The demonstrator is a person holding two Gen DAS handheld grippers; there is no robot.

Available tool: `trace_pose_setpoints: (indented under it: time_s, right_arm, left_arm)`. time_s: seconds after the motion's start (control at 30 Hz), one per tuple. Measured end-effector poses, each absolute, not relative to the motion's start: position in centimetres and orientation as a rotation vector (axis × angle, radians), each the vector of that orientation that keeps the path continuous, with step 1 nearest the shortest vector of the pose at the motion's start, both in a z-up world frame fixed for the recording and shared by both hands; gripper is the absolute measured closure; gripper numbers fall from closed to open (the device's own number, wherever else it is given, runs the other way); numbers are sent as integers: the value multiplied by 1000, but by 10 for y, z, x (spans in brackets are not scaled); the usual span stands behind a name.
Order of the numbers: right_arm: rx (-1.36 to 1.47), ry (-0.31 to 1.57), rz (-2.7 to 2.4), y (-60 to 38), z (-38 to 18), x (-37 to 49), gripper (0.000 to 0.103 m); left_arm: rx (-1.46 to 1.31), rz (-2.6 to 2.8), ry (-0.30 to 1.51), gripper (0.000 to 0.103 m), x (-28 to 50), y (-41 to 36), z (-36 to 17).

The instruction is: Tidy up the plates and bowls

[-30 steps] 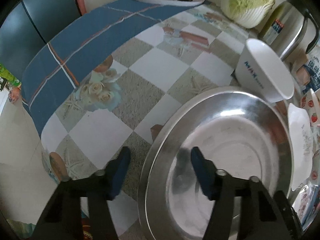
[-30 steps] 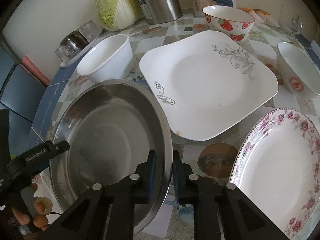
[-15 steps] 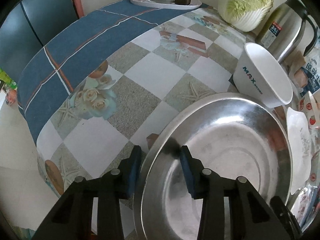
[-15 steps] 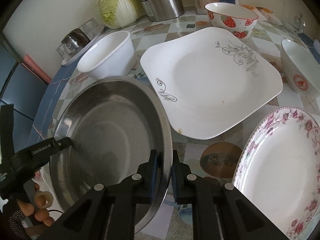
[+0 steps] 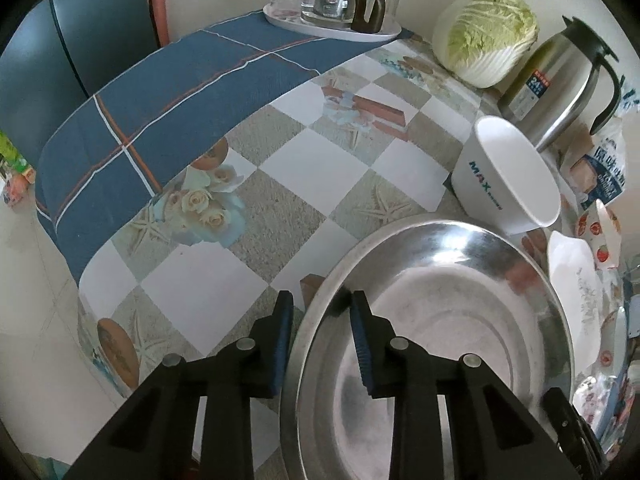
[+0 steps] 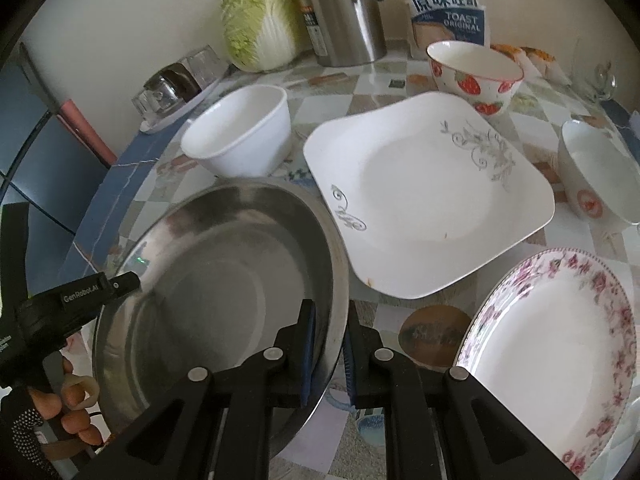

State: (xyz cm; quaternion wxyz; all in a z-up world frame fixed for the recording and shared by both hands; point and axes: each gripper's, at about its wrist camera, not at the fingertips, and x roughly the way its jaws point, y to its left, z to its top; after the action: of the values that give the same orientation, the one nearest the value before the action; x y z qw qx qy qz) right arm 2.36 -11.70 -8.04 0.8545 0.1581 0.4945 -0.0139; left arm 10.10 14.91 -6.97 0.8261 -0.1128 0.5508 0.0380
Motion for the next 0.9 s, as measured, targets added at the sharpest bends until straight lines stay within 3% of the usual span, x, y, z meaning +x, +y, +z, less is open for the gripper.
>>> trace_pose_setpoints:
  time_s: [0.9]
  right_arm:
    - [336, 911, -44, -169, -33, -7, 89]
  left_arm:
    - [-149, -61, 1120, 74, 84, 82, -22]
